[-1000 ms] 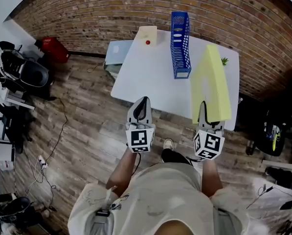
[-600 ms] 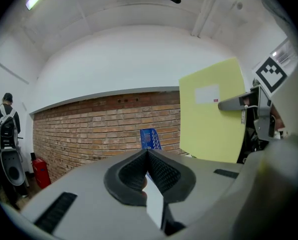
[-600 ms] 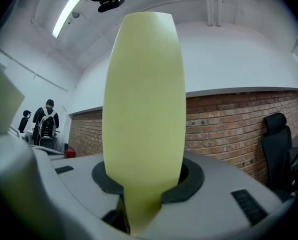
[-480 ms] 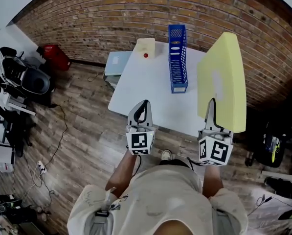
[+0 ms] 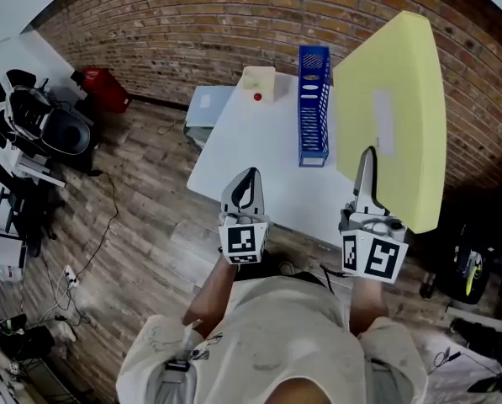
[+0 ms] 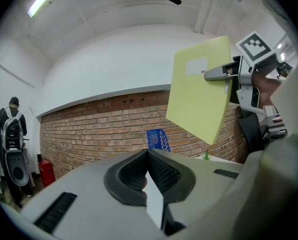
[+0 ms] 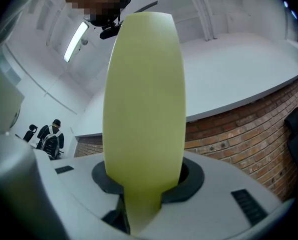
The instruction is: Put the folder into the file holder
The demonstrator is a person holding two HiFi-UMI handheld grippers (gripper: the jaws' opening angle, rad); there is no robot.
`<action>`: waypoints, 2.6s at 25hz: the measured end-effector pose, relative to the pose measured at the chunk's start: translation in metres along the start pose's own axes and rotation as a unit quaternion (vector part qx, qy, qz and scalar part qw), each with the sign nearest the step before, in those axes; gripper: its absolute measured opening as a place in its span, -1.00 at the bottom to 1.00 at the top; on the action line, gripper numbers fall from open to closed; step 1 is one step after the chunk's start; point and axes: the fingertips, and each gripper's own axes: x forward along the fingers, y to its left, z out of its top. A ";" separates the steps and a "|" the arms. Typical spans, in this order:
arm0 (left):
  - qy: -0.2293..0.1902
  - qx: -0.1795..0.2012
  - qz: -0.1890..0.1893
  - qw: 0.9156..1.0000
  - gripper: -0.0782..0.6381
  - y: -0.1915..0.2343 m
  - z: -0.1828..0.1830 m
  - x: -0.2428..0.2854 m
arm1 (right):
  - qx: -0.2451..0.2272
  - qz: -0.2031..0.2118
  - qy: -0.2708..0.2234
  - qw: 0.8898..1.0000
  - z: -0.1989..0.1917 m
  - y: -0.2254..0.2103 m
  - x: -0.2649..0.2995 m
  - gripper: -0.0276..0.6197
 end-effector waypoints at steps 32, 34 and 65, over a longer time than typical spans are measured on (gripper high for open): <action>0.037 -0.017 -0.016 0.999 -0.76 0.043 -0.037 0.073 | 0.004 0.013 0.066 0.998 -0.085 0.038 0.090 -0.43; 0.041 -0.019 -0.017 0.999 -0.76 0.043 -0.041 0.074 | 0.004 0.012 0.076 0.997 -0.093 0.038 0.090 -0.43; 0.113 -0.037 -0.039 0.992 -0.76 0.051 -0.105 0.093 | -0.017 0.005 0.221 0.975 -0.230 0.046 0.105 -0.40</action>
